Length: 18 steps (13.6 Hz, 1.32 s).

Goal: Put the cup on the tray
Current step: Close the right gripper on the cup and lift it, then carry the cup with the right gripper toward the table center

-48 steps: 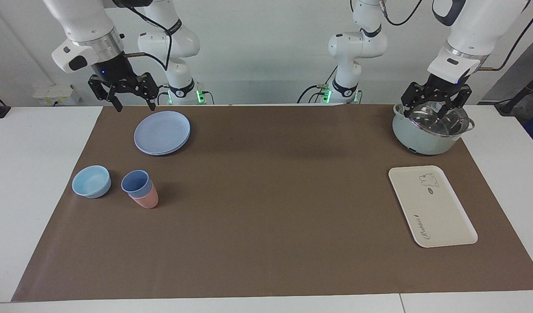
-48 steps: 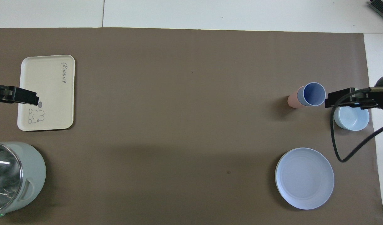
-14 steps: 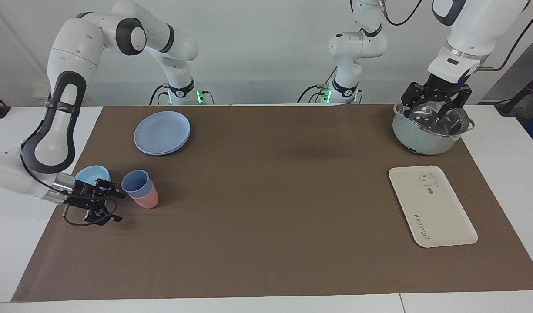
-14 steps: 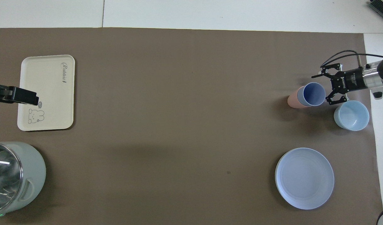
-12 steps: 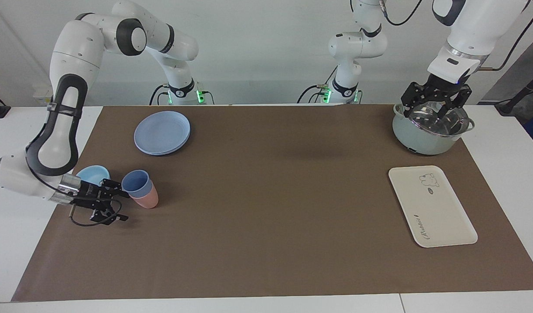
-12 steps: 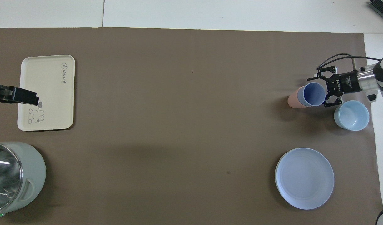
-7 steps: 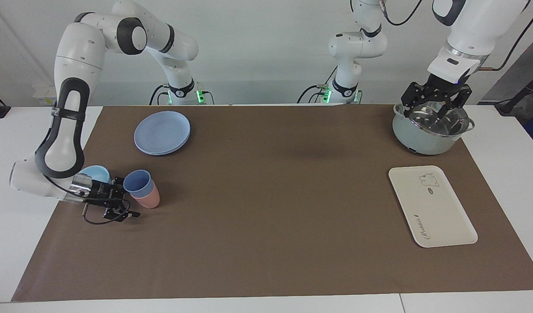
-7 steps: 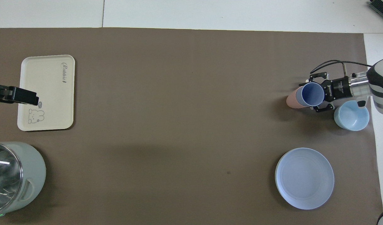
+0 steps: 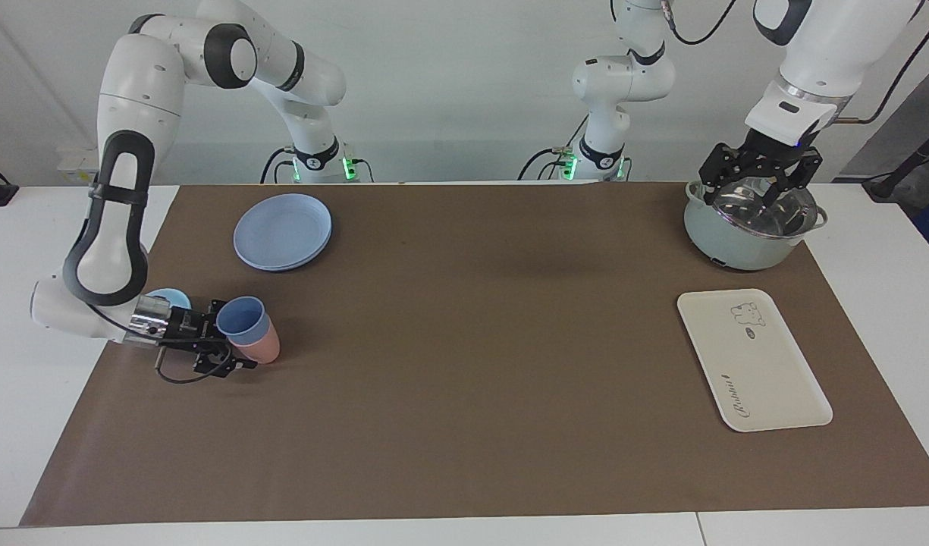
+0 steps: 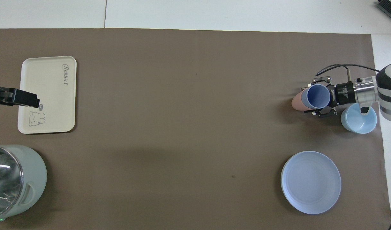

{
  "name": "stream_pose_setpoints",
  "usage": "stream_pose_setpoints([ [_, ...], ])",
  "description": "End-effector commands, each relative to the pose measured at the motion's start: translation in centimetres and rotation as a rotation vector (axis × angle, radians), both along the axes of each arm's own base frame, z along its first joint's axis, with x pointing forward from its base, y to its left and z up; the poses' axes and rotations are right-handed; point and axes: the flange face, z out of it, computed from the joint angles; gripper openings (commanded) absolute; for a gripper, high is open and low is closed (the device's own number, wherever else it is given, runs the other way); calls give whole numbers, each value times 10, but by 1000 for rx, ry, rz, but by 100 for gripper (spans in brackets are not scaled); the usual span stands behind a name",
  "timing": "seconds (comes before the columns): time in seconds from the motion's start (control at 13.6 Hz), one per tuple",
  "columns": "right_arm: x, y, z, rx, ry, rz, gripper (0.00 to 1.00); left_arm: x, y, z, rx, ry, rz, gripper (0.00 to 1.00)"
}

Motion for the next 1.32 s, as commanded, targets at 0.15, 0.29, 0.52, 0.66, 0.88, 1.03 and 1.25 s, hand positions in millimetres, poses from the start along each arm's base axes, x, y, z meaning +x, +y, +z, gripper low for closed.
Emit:
stream_pose_setpoints([
  [0.15,-7,19,-2,40,-31,-52,93,-7,3,2,15,-2,-1,100],
  [0.29,-7,30,-3,54,-37,-55,85,-7,3,2,15,-2,-1,100],
  [0.52,-6,35,2,63,-33,-48,0,-7,3,2,15,-2,-1,100],
  [0.66,-4,56,24,54,-49,-25,0,-7,3,2,15,-2,-1,100],
  [0.88,-8,105,57,36,-73,32,0,-7,3,2,15,-2,-1,100],
  [1.03,-10,152,82,-13,-73,21,0,-7,3,2,15,-2,-1,100],
  [1.25,-13,243,124,-78,-65,-16,0,-7,3,2,15,-2,-1,100],
])
